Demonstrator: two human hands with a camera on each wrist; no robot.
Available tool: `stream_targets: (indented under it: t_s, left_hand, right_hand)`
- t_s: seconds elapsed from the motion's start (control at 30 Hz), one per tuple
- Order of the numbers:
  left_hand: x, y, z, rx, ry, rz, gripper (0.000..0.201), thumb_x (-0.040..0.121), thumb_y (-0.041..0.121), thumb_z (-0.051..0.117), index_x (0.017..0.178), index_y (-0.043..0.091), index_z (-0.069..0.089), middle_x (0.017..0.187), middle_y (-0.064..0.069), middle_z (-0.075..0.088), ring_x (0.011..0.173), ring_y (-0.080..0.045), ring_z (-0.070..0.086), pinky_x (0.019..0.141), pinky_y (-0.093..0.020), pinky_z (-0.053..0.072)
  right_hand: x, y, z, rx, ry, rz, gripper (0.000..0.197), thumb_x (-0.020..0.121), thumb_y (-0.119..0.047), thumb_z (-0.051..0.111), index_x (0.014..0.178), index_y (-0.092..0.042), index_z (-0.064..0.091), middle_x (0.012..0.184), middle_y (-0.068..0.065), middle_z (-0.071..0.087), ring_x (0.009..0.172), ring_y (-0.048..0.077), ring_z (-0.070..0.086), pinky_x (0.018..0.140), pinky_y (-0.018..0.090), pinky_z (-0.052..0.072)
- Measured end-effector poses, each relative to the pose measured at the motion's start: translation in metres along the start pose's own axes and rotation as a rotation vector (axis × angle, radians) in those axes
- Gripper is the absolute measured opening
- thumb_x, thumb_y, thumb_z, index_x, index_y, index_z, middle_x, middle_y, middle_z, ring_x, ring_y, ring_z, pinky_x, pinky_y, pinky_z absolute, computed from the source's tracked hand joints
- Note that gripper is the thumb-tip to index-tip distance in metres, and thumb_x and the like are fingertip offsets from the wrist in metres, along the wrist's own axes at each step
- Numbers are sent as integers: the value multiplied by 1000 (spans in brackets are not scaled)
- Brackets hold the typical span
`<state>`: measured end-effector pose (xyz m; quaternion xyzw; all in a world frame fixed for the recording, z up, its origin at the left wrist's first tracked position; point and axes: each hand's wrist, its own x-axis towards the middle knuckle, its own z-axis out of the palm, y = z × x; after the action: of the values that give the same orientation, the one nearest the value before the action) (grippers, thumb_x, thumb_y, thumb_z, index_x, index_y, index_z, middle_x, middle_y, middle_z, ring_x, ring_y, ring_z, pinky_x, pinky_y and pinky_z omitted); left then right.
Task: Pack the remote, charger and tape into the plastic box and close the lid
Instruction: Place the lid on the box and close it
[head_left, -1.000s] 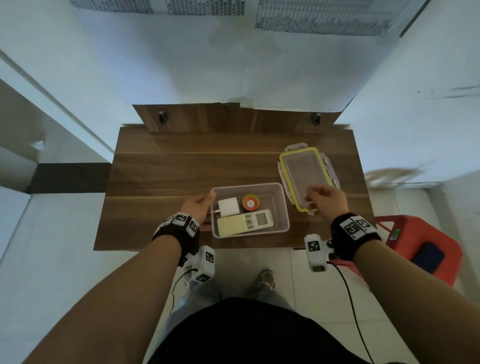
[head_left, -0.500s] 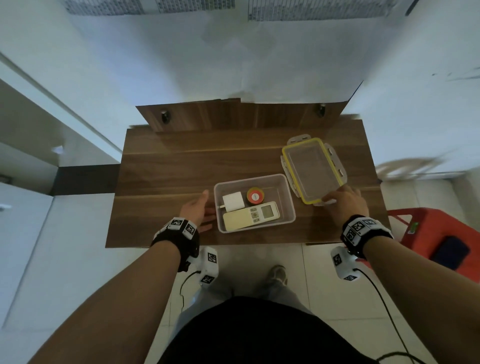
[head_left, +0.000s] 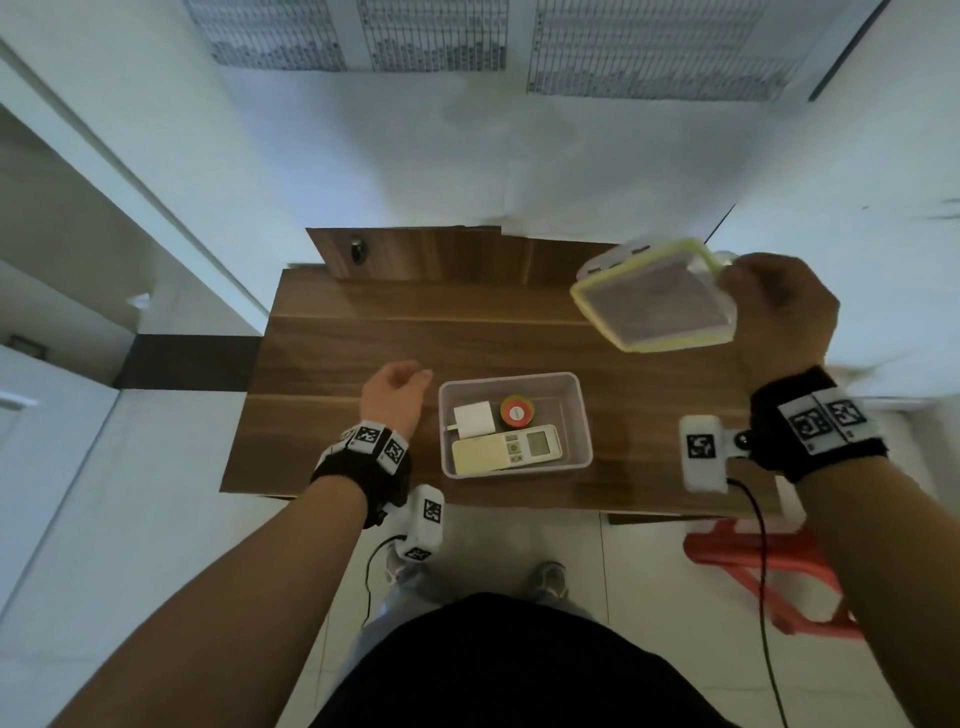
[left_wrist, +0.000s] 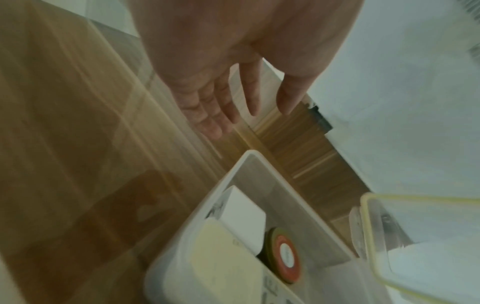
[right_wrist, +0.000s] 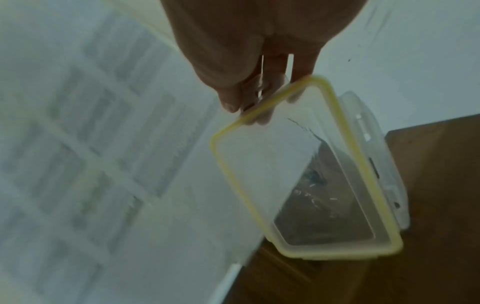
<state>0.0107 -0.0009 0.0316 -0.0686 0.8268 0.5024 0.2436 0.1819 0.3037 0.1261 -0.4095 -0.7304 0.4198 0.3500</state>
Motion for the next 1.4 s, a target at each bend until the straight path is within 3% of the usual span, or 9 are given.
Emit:
stream_targets:
  t_s: [0.1,0.17,0.27,0.4,0.57,0.8,0.97,1.2,1.4]
  left_hand:
    - [-5,18,-11,-12,57,167,29,89,25,62,117,19,63,114,4,64,102,-11,57,90,-27,43]
    - [-4,29,-16,-53,30,190,30,90,27,60,120,21,62,114,6,63,104,-9,58,92,-27,45]
    - [-4,38,-11,-171,-149,85,33,93,32,56,124,22,59,118,0,66,105,-14,63,92,-34,51]
    - [-10,33,-8,-305,-293,-70,30,95,35,51,114,15,64,99,-7,73,86,-21,71,70,-36,56]
    - [-13,0,-12,-146,-264,-52,14,90,15,63,103,14,69,86,-4,71,70,-17,67,60,-32,55]
    - [-16,-42,-3,22,-104,-6,35,78,20,75,112,15,69,103,-3,73,96,-20,68,89,-45,55]
    - [-24,-47,6,107,-73,34,39,81,21,72,118,13,65,112,-5,70,103,-21,64,93,-38,51]
    - [-23,-39,8,183,-67,11,55,78,20,76,130,15,57,125,-8,65,112,-25,61,98,-38,48]
    - [-30,-43,5,198,-77,63,49,83,22,71,130,16,58,124,-8,66,110,-25,62,88,-28,45]
  right_hand:
    - [2,-25,-9,356,70,96,7,82,-19,68,87,-23,71,75,-1,75,78,24,74,65,33,58]
    - [-1,-30,-6,473,-14,214,6,84,-17,68,85,-22,70,83,6,75,82,28,72,65,35,57]
    - [-15,-16,12,532,-146,454,6,84,-20,73,90,-19,71,90,13,71,78,27,66,69,42,55]
    - [-53,15,42,514,-232,722,11,89,-15,67,100,-12,69,68,3,75,54,13,70,51,31,59]
    - [-91,52,59,420,-281,950,15,88,-14,67,103,-10,70,87,14,74,76,29,70,77,56,58]
    - [-110,69,68,57,-405,710,30,83,-16,74,112,-10,68,86,4,69,71,20,64,61,31,57]
    - [-112,77,77,-101,-373,620,39,82,-19,75,119,-14,64,105,4,70,86,21,67,82,40,58]
    - [-107,79,87,-175,-423,572,43,85,-21,71,126,-14,62,112,7,69,91,22,63,79,30,50]
    - [-113,82,89,-216,-499,466,34,92,-28,57,124,-18,67,108,5,73,99,24,69,90,38,56]
